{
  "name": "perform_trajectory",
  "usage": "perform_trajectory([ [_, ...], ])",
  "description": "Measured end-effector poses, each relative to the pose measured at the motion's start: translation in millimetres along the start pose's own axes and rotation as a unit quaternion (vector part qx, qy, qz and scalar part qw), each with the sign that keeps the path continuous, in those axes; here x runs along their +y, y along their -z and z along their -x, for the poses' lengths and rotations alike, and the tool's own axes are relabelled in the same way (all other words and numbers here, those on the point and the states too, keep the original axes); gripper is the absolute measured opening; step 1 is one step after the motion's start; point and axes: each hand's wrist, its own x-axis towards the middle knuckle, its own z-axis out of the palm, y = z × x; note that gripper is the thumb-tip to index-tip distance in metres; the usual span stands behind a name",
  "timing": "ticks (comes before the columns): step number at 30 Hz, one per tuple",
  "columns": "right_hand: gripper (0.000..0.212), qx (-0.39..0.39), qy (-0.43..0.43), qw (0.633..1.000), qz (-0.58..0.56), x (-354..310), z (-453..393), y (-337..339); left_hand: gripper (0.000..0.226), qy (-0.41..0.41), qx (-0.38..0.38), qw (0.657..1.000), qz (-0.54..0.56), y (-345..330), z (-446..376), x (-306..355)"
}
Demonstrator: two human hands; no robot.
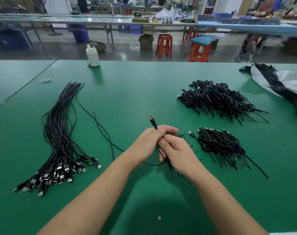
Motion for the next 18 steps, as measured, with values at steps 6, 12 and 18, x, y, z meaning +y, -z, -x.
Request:
perform_trajectory([
  [6,0.031,-0.020,-0.017,0.996,-0.083,-4,4,-8,0.050,-0.009,-0.021,1.000,0.009,10,8,-1],
  [12,0.038,-0.004,-0.025,0.992,-0.122,-6,0,-17,0.051,-0.022,0.028,0.999,-0.033,14,7,-9],
  [18,0.038,-0.018,-0.104,0.964,-0.243,8,2,-32,0.051,-0.119,0.160,0.973,0.119,23,-13,-3],
])
